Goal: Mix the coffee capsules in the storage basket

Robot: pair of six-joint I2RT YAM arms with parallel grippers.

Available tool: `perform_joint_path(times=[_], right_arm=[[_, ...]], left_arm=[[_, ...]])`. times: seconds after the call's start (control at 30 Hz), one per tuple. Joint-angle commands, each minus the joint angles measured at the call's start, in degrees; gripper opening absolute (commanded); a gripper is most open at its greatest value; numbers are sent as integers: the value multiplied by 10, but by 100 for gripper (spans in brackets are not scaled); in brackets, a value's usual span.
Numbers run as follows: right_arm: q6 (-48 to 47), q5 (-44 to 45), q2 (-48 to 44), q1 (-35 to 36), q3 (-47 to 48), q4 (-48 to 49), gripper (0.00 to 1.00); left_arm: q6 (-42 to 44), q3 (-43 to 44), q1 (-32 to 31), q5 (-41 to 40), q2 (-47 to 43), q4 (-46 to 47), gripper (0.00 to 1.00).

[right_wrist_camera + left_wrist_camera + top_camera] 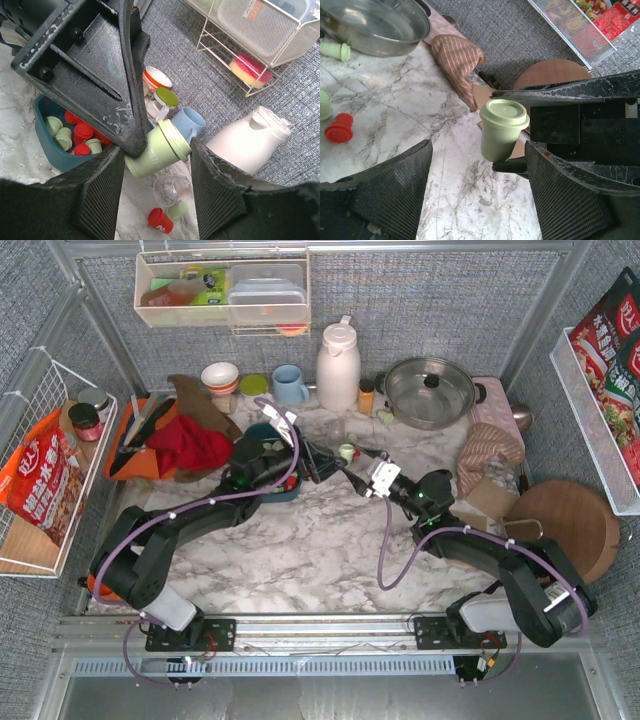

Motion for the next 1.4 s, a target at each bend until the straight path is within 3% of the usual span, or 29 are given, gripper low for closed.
perform_joint_path(times=[0.0, 0.17, 0.5, 0.8, 1.13, 1.37], right_arm=[[6, 0, -19, 5, -2, -14, 39], [13, -3, -32, 7, -4, -24, 39], [49, 5, -27, 9, 9, -29, 41], [48, 11, -30, 9, 23, -77, 55], [38, 11, -39, 10, 43, -141, 78], [1, 23, -68, 10, 52, -231, 86]], left_arm=[[-7, 0, -5, 18, 5, 60, 81], [-8, -1, -13, 17, 8, 79, 77], [-14, 11, -27, 35, 26, 94, 51], [-21, 0, -28, 12, 19, 99, 32], [-40, -28, -24, -21, 8, 145, 28], [-27, -41, 19, -43, -14, 93, 28]])
